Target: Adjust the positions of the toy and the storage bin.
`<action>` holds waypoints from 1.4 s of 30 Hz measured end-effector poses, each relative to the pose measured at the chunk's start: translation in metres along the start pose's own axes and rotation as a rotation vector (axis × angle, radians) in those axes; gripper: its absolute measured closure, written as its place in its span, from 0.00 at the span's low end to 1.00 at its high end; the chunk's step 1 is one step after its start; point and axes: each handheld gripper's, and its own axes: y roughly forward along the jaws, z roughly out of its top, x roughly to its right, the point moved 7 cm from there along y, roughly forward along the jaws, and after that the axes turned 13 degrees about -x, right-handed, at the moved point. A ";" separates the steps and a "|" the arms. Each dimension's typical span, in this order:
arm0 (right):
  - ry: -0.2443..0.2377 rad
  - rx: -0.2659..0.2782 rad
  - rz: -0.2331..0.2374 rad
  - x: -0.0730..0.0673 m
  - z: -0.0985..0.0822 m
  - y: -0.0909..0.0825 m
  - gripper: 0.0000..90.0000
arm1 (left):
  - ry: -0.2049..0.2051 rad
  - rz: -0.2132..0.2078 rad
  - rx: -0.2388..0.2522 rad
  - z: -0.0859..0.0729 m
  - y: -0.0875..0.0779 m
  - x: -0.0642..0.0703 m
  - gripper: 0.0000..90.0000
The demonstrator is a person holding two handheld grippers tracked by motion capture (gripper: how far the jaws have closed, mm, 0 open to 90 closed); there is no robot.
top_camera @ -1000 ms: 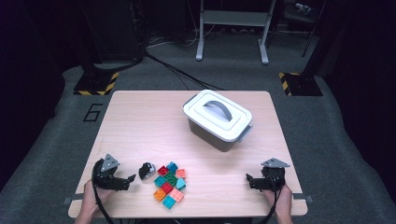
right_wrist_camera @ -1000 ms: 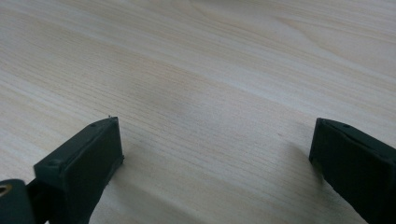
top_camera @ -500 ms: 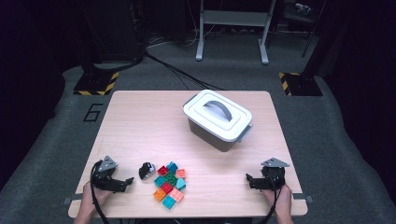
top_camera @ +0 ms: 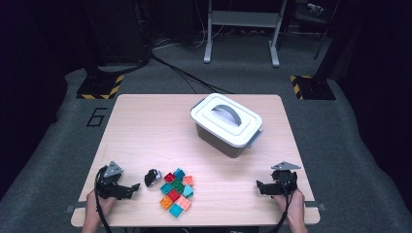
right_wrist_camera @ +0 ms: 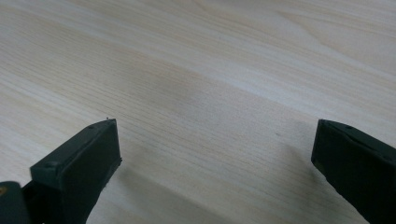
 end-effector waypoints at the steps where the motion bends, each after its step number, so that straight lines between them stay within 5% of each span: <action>1: 0.000 0.000 0.000 0.000 0.000 0.000 0.01 | -0.001 0.000 0.000 0.000 0.000 0.000 0.00; 13: 0.007 0.051 0.046 -0.002 0.030 -0.042 0.00 | 0.005 -0.002 -0.015 0.000 -0.001 0.000 0.00; 25: -0.056 0.120 0.085 -0.017 0.086 -0.083 0.00 | 0.011 -0.001 -0.016 0.001 0.000 -0.001 0.00; 32: -0.131 0.133 0.084 -0.033 0.131 -0.089 0.00 | 0.010 -0.001 -0.018 0.000 0.000 -0.001 0.00; 42: -0.148 0.102 0.099 -0.038 0.173 -0.075 0.00 | 0.010 -0.001 -0.016 0.001 0.000 -0.001 0.00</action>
